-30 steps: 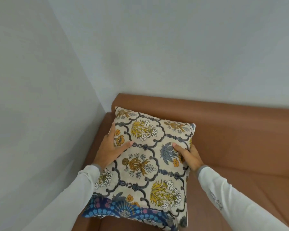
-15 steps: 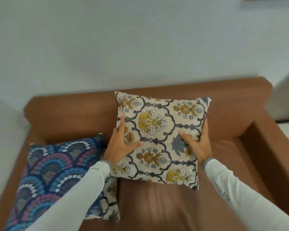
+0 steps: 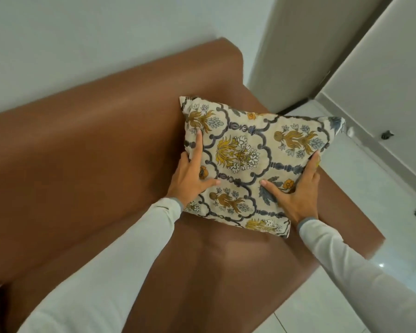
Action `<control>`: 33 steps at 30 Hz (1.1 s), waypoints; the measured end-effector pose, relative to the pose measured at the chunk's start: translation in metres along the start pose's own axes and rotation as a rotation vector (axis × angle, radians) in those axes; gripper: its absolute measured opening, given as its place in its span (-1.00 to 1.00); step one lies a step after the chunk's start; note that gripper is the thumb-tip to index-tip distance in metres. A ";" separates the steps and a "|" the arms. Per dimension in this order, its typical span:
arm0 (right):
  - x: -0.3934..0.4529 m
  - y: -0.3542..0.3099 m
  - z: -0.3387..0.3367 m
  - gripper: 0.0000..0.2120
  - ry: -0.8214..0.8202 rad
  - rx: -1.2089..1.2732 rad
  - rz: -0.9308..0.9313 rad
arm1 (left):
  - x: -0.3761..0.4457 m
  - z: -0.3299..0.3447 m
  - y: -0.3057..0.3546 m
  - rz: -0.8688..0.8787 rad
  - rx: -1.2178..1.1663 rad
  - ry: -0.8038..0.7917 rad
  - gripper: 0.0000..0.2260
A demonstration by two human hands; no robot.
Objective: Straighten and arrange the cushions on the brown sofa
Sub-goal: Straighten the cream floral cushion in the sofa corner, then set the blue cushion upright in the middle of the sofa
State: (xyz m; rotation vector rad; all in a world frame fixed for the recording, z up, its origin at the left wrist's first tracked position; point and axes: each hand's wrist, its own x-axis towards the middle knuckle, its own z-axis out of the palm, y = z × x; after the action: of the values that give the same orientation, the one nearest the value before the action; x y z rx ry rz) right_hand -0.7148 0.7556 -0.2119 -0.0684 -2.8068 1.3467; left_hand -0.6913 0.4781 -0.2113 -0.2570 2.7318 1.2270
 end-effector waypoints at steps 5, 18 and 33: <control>0.016 0.053 0.011 0.42 -0.016 -0.173 0.000 | 0.021 0.048 -0.017 -0.032 0.094 -0.035 0.19; -0.063 -0.049 0.089 -0.11 0.099 -0.741 -0.689 | -0.119 -0.004 -0.088 0.112 0.760 0.370 -0.19; -0.354 -0.263 0.316 -0.13 -0.402 -0.456 -1.054 | -0.493 -0.212 -0.299 -0.545 0.877 0.567 -0.19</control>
State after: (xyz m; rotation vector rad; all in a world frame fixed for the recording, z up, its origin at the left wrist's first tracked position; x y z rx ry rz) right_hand -0.3824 0.3271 -0.2065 1.5427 -2.5748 0.4841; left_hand -0.1583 0.1723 -0.1939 -1.2457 2.9741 -0.2483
